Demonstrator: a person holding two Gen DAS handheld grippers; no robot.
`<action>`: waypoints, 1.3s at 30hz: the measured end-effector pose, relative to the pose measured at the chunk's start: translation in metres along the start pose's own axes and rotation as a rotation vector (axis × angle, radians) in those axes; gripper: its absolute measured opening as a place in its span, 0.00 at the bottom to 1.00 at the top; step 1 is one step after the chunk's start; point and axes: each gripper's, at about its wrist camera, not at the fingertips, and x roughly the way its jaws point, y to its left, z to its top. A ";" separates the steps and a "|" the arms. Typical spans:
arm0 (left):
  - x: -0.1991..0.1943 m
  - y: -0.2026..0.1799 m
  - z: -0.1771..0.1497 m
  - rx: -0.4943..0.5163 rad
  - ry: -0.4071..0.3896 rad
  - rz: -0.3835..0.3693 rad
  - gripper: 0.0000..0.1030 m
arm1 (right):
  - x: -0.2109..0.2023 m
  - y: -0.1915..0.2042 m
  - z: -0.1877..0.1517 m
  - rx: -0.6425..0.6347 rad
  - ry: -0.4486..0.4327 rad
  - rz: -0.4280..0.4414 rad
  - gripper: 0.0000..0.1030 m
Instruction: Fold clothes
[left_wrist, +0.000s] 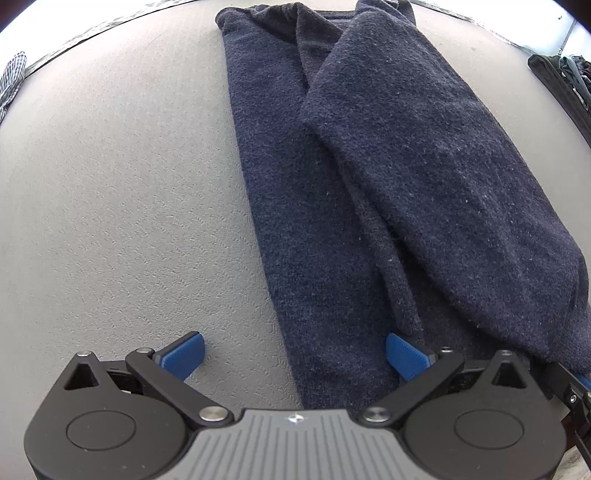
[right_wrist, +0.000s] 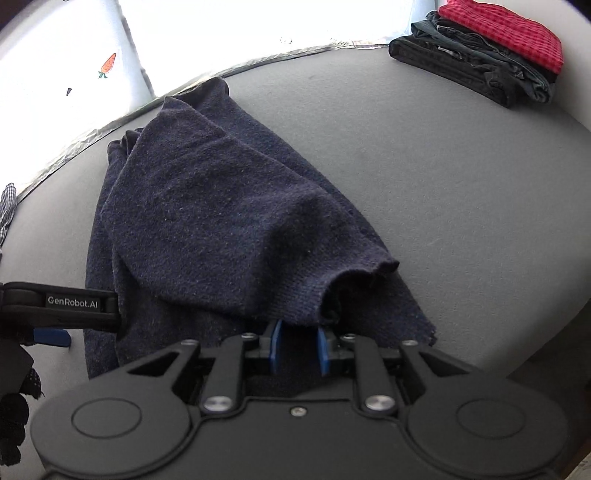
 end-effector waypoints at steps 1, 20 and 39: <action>0.000 0.001 -0.001 0.000 -0.003 0.000 1.00 | -0.006 -0.002 0.003 0.006 -0.023 -0.004 0.36; 0.009 0.018 0.010 -0.059 0.017 -0.041 1.00 | 0.020 0.000 0.050 -0.074 -0.044 0.044 0.26; 0.034 0.002 0.169 -0.125 -0.129 0.117 1.00 | 0.156 0.080 0.176 -0.352 0.010 0.377 0.24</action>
